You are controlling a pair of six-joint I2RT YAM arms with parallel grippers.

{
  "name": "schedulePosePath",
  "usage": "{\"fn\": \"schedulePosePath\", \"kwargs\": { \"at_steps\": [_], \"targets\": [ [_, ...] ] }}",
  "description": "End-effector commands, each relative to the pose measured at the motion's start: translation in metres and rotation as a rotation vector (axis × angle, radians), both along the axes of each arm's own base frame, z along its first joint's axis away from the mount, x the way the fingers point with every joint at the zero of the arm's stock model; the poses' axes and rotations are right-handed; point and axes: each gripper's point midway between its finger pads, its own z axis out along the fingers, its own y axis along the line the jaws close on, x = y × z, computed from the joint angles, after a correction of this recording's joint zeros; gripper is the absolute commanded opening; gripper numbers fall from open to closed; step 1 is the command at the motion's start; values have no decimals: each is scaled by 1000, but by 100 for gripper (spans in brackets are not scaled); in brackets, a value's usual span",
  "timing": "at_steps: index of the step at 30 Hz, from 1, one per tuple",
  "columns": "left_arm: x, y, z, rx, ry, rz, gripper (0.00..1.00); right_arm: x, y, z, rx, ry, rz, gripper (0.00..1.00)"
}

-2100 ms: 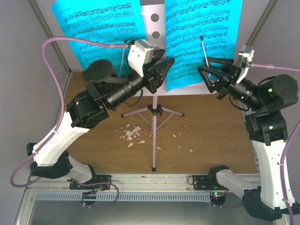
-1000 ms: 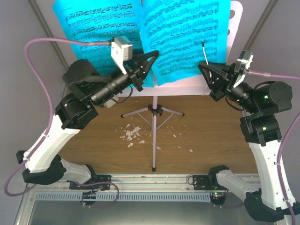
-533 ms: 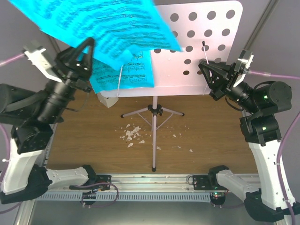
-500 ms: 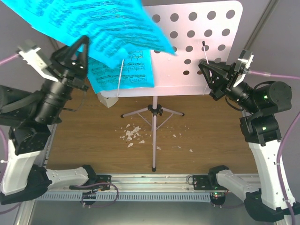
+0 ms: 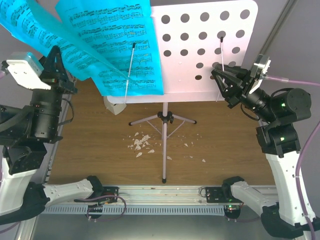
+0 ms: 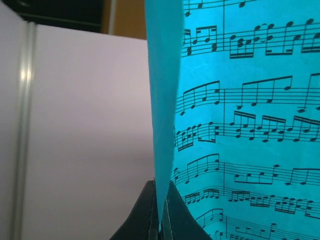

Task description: Pack up the instrument practice props

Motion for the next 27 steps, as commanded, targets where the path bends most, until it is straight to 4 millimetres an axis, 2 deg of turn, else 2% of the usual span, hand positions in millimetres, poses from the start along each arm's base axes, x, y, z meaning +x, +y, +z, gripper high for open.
{"fn": "schedulePosePath", "kwargs": {
  "at_steps": [1, 5, 9, 20, 23, 27],
  "targets": [
    [-4, 37, -14, -17, 47, 169, 0, -6, -1, -1, 10, 10, 2, 23],
    [-1, 37, -30, -5, 86, 177, 0, -8, -2, -1, 13, 6, 3, 35],
    [7, 32, -49, 29, 144, 199, 0, -12, -3, 1, 14, -1, 4, 52],
    [14, 39, -97, 55, 283, 268, 0, -31, -6, 8, 19, -49, 13, 74],
    [13, 38, -120, 39, 326, 241, 0, -35, -6, 5, 11, -68, 20, 80],
    [18, 23, -164, 57, 416, 175, 0, -42, -6, 3, 3, -95, 27, 87]
  ]
}}
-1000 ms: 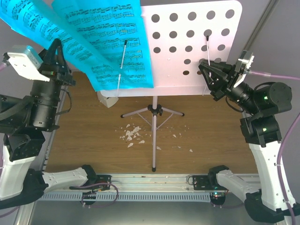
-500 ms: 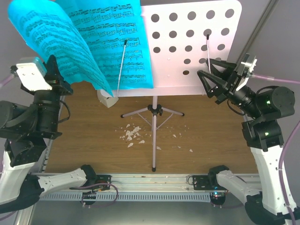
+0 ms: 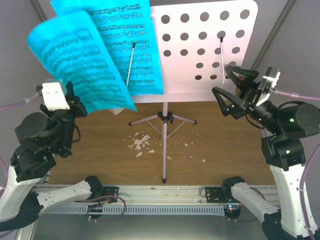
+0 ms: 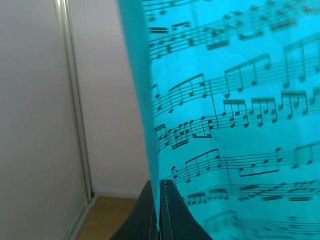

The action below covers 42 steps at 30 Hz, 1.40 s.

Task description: Pack up the instrument practice props

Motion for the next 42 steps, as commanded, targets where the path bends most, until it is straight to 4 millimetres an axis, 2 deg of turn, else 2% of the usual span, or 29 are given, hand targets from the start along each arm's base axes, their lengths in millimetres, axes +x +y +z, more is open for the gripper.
{"fn": "schedulePosePath", "kwargs": {
  "at_steps": [1, 5, 10, 14, 20, 27, 31, 36, 42],
  "targets": [
    [4, -10, -45, -52, 105, -46, 0, -9, 2, -1, -12, -46, 17, 88],
    [7, -21, -66, -80, 164, -86, 0, -9, 1, -4, -16, -44, 10, 90],
    [6, -21, -88, -114, 187, -86, 0, -8, -2, -10, -18, -36, -17, 92],
    [6, -28, -114, -147, 228, -112, 0, -3, -5, -19, -32, -24, -56, 95],
    [16, -64, -156, -159, 328, -216, 0, 10, -9, -41, -54, 18, -117, 99],
    [28, -112, -208, -211, 467, -369, 0, 17, -17, -58, -49, 53, -182, 98],
    [42, -128, -231, -240, 532, -441, 0, 25, -17, -65, -40, 69, -188, 97],
    [60, -121, -253, -280, 574, -473, 0, 36, -19, -76, -50, 100, -225, 97],
    [78, -90, -288, -396, 617, -484, 0, 44, -23, -87, -64, 125, -267, 98]
  ]
}}
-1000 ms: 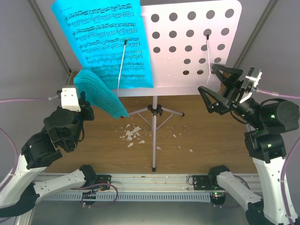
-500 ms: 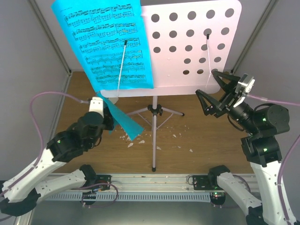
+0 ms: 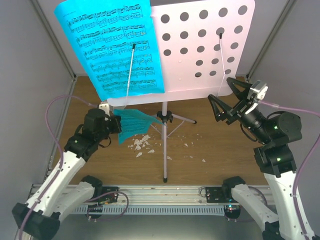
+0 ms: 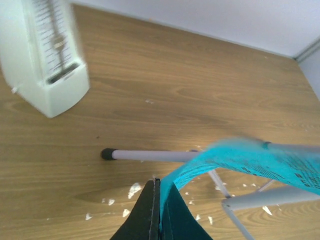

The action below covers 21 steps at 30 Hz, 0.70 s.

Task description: Pack up the instrument practice props

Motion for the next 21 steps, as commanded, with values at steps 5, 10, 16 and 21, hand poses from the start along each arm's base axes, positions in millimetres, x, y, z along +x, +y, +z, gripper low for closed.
{"fn": "schedulePosePath", "kwargs": {
  "at_steps": [5, 10, 16, 21],
  "targets": [
    [14, 41, -31, -259, 23, 12, 0, 19, -6, -20, -27, 55, -81, 98],
    [8, 81, -61, -403, 69, 140, 0, 26, -11, -29, -40, 78, -126, 98],
    [-3, 122, -96, -534, 126, 288, 0, 29, -13, -37, -59, 87, -144, 98],
    [-8, 140, -107, -556, 131, 341, 0, 19, -17, -34, -49, 48, -155, 99]
  ]
}}
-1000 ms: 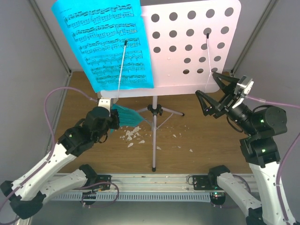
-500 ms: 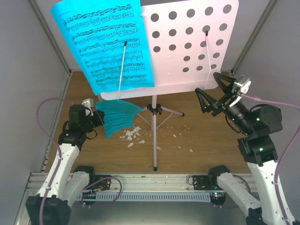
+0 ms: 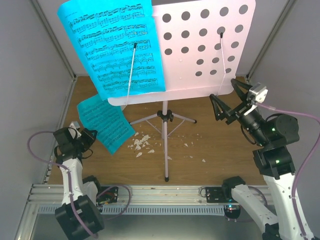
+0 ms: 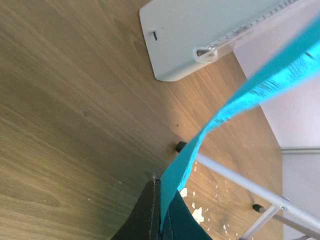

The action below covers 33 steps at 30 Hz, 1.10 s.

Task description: Pack up the instrument practice props

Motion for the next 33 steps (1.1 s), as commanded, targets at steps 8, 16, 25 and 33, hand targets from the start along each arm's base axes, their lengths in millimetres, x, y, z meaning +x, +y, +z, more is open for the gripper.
{"fn": "schedulePosePath", "kwargs": {
  "at_steps": [8, 16, 25, 33],
  "targets": [
    [-1, 24, -5, 4, -31, 51, 0, -11, -12, -10, 14, -18, -57, 100],
    [-1, 34, -2, -11, -34, 85, 0, -18, -15, -8, 20, -37, -62, 100],
    [-1, 37, 2, -56, -57, 74, 29, -21, -15, -7, 20, -42, -62, 100],
    [11, 47, 43, -54, -125, 56, 88, -32, -20, 12, 96, -67, -51, 99]
  ]
}}
